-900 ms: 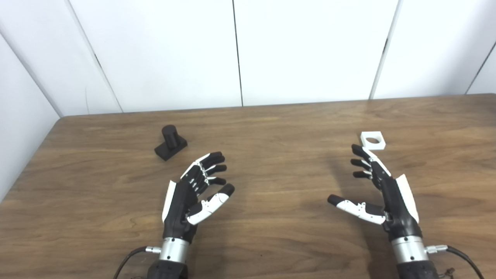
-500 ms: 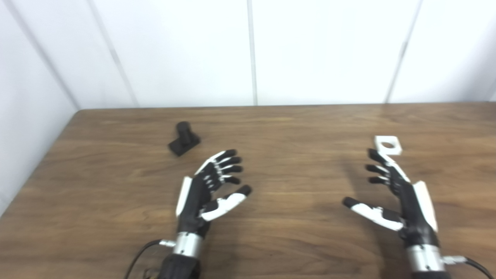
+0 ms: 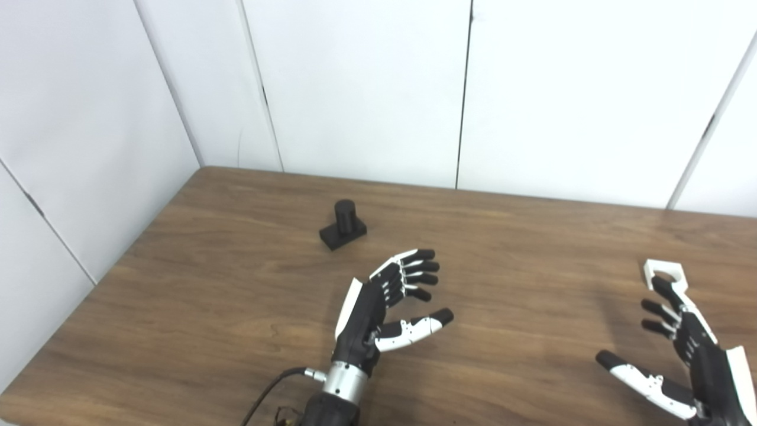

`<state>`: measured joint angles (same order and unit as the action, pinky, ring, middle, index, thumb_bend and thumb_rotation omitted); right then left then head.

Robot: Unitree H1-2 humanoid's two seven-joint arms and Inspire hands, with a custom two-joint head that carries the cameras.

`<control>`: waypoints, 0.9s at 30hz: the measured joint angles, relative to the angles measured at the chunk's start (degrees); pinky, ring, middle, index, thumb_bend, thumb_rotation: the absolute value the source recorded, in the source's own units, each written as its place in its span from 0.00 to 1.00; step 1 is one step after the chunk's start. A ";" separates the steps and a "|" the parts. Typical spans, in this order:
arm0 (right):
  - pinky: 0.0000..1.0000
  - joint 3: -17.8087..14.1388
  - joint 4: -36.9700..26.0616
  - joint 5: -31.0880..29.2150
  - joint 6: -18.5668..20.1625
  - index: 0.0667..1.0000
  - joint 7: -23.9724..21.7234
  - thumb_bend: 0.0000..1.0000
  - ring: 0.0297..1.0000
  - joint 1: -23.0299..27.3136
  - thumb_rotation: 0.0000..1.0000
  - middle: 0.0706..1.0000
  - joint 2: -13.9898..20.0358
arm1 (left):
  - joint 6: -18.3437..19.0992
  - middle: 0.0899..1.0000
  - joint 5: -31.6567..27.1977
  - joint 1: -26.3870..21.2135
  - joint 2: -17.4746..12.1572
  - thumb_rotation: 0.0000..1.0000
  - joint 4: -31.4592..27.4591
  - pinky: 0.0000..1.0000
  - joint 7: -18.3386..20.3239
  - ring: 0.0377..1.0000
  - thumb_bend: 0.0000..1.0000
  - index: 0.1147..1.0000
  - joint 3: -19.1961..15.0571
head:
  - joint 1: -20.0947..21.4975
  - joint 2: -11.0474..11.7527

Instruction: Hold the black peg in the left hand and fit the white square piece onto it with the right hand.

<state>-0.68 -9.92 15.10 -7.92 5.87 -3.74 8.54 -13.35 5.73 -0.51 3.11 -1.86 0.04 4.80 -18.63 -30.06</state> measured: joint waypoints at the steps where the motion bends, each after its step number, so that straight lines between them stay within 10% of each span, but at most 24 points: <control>1: 0.68 -0.01 0.00 0.12 0.00 0.85 0.01 0.79 0.79 0.00 0.30 0.87 0.00 | 0.00 0.72 0.13 0.00 0.00 0.13 0.00 0.59 -0.07 0.70 0.70 0.70 0.00 | -0.09 -0.09; 27: 0.65 -1.53 0.47 -1.19 -1.06 0.82 -1.31 0.82 0.76 0.17 0.32 0.84 0.73 | 15.10 0.70 13.54 -2.51 -3.38 0.15 -2.89 0.58 -3.17 0.68 0.75 0.65 -1.94 | -1.58 0.17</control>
<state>-2.21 -9.45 13.92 -8.98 4.57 -3.57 9.27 1.75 19.27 -3.02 -0.27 -4.76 -3.13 2.87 -20.21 -29.88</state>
